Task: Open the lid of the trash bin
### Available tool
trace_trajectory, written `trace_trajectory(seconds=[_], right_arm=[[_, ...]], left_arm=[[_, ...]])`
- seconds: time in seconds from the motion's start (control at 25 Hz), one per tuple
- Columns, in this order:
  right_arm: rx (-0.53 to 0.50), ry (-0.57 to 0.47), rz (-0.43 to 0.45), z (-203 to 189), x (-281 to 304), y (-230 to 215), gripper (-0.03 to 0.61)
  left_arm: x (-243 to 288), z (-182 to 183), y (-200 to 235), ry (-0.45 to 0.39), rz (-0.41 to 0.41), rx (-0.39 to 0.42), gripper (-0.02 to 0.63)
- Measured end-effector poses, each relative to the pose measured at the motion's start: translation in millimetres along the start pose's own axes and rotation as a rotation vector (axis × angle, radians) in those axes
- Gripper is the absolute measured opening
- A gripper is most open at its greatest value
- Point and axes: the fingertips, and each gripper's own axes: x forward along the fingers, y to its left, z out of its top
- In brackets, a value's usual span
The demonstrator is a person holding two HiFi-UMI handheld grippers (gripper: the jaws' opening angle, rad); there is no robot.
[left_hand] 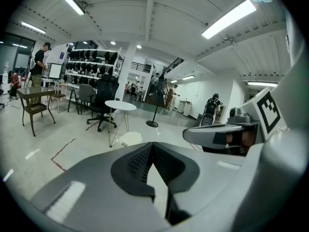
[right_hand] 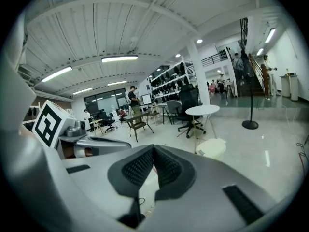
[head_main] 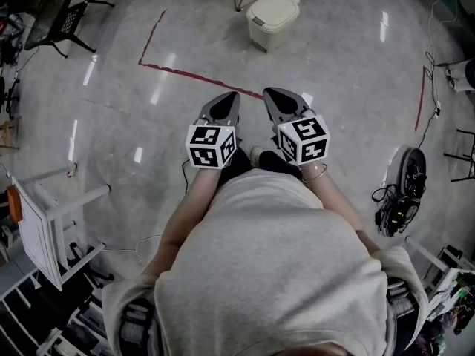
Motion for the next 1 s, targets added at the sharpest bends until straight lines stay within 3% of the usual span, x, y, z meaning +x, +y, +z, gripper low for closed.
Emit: trace_trajectory(seconds=[0.6,1.0], right_arm=[[0.063,-0.039,-0.189,74,151,-40,0.008],[0.099,-0.003,-0.261,80,192,-48,0.008]], left_arm=[[91,93,133,0.039,-0.199,0.041,0.009],[118,105,174,0.062,-0.262,-0.001,0.009]])
